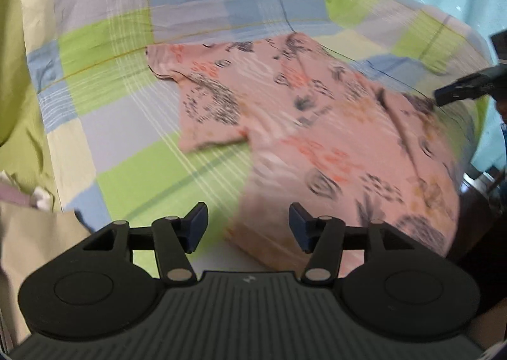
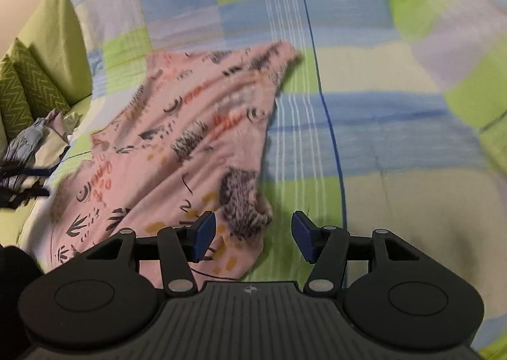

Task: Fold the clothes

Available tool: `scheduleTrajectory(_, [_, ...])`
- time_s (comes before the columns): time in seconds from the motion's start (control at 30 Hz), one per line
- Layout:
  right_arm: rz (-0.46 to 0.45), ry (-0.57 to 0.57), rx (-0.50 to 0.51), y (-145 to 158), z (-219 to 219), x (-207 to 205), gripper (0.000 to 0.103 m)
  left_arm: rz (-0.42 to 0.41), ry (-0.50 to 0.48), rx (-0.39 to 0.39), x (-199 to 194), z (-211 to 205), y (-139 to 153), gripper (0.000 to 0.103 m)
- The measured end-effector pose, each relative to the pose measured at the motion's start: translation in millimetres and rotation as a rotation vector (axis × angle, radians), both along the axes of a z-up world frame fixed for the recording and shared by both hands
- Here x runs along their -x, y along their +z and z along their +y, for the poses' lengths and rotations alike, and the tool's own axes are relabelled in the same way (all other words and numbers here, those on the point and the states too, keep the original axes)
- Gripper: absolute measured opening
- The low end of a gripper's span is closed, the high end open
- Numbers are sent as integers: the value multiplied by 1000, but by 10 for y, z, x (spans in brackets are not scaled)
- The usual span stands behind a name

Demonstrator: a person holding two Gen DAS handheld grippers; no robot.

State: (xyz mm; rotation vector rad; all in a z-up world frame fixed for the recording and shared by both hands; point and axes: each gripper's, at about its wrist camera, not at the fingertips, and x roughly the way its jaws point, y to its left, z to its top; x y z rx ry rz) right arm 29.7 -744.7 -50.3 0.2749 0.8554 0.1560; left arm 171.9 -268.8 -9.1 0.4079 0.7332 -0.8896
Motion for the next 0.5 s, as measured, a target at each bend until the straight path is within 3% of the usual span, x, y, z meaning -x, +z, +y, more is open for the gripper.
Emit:
scheduleTrajectory(0.07, [21, -14, -40, -95, -3, -57, 53, 25, 13, 20, 160, 27, 7, 55])
scheduleTrajectory(0.1, [30, -21, -57, -129, -9, -76, 45, 38, 19, 30, 238, 39, 10, 57])
scheduleTrajectory(0.13, [34, -27, -69, -156, -16, -83, 24, 39, 30, 32, 321, 47, -3, 60])
scheduleTrajectory(0.17, [40, -39, -75, -176, -21, -98, 12, 42, 37, 32, 380, 46, -23, 61])
scheduleTrajectory(0.27, [52, -88, -79, -173, -57, -93, 8, 66, 37, 25, 508, 14, -91, 61])
scheduleTrajectory(0.5, [89, -225, 34, -64, -202, 233, 6, 59, 4, 9, 580, -90, -122, 61])
